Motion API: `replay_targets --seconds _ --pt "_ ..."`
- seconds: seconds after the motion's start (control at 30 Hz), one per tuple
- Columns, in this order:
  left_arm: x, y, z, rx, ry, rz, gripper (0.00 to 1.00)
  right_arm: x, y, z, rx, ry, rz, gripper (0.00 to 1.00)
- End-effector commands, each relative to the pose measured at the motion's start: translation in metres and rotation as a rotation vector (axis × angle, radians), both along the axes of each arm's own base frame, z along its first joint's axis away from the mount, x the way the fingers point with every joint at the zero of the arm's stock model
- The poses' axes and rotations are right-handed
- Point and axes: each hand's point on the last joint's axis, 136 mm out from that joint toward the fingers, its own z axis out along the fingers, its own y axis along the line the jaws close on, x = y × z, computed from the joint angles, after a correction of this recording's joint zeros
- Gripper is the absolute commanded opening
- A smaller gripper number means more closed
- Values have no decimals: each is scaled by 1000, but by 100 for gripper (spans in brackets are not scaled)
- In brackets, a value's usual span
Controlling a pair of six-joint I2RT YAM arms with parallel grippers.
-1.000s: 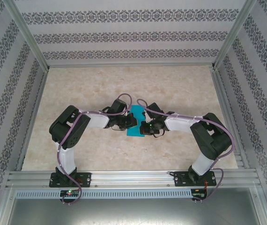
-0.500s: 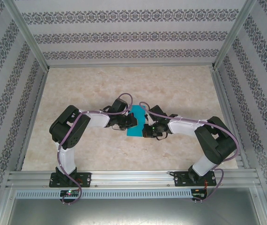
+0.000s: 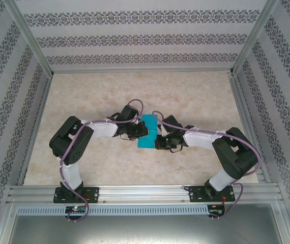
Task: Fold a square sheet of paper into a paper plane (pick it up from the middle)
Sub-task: Fold the triangle a second time at the center of the table.
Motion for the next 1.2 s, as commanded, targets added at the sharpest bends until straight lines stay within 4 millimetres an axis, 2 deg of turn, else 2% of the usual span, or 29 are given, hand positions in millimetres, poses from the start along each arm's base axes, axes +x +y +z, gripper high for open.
replay_targets --seconds 0.0,0.2,0.47,0.77,0.93,1.17 --pt "-15 -13 11 2 -43 -67 1 -31 -32 -30 -153 112 -16 0" --pt "-29 -19 -4 21 -20 -80 0 -34 -33 -32 -158 121 -14 0" --pt "-34 -29 -10 -37 1 -105 0 -35 -33 -32 -157 129 -11 0" --pt "-24 -34 -12 -35 -39 -107 0 -37 -35 -34 -171 139 -4 0" --pt "-27 -28 -27 4 -21 -104 0 -39 -36 -34 -185 147 0 0" --pt "-28 -4 -45 129 -19 -66 0 -48 -44 -43 -228 185 29 0"
